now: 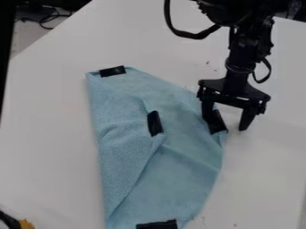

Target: Fold the cloth from right to left

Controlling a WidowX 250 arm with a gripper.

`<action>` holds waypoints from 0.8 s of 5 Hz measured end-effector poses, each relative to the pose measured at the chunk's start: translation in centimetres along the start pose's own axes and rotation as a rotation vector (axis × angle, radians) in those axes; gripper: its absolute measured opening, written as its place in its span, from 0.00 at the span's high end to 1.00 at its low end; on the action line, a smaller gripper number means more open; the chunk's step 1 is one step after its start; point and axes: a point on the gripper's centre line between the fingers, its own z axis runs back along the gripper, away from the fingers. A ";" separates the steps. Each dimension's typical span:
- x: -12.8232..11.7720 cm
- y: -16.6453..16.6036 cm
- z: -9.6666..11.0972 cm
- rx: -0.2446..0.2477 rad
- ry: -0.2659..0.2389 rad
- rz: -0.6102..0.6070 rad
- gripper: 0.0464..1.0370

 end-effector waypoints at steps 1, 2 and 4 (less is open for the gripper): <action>0.2 0.7 -0.3 -0.036 -0.001 0.027 0.35; 0.6 0.6 -0.5 -0.058 0.004 0.033 0.62; 1.9 0.2 -0.4 -0.058 -0.002 0.015 0.93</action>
